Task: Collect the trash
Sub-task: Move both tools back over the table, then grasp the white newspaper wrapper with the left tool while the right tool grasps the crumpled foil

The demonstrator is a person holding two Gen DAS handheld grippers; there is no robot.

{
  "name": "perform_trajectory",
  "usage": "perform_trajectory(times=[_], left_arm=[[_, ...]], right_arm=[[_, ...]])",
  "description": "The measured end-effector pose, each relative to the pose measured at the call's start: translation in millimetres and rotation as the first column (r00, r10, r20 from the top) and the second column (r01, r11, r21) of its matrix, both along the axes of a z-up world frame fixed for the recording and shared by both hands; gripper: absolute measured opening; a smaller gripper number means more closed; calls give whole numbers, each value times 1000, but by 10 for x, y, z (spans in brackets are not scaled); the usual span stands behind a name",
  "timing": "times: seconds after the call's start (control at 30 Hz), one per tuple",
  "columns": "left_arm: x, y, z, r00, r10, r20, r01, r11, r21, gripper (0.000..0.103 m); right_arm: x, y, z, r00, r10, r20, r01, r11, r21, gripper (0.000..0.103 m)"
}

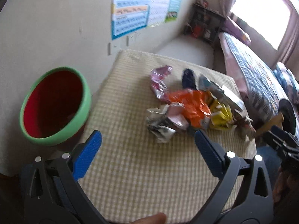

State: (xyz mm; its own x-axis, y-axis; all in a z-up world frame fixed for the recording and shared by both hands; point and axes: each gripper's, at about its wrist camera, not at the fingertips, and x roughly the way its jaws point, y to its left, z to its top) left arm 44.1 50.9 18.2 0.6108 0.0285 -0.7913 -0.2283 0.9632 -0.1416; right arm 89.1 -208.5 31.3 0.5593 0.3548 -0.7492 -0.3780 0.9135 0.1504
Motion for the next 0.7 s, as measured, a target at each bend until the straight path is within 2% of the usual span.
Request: perform_trajectory(times=[0.13,0.23,0.5,0.7], left_arm=[[70,-196,-30,999,-49,-2,50,998,33,98],[119,-263,-92,997,-75,-18,75,997,17,98],[257,-272,-364,996,-58,-71,58,998,-3,98],[367,-204,-552,992,-38,-120,37,999,-11,98]], right_arm=[[63,-244,-82,998,-60,-19,60,998,-1,93],[123,-357,-159,995,-90,-34,90,996,-10,93],[319,-516,-443,989,-124,-84,119,991,-69,93],[457,-548,-590,982,-140,-128,131,988,-78,93]])
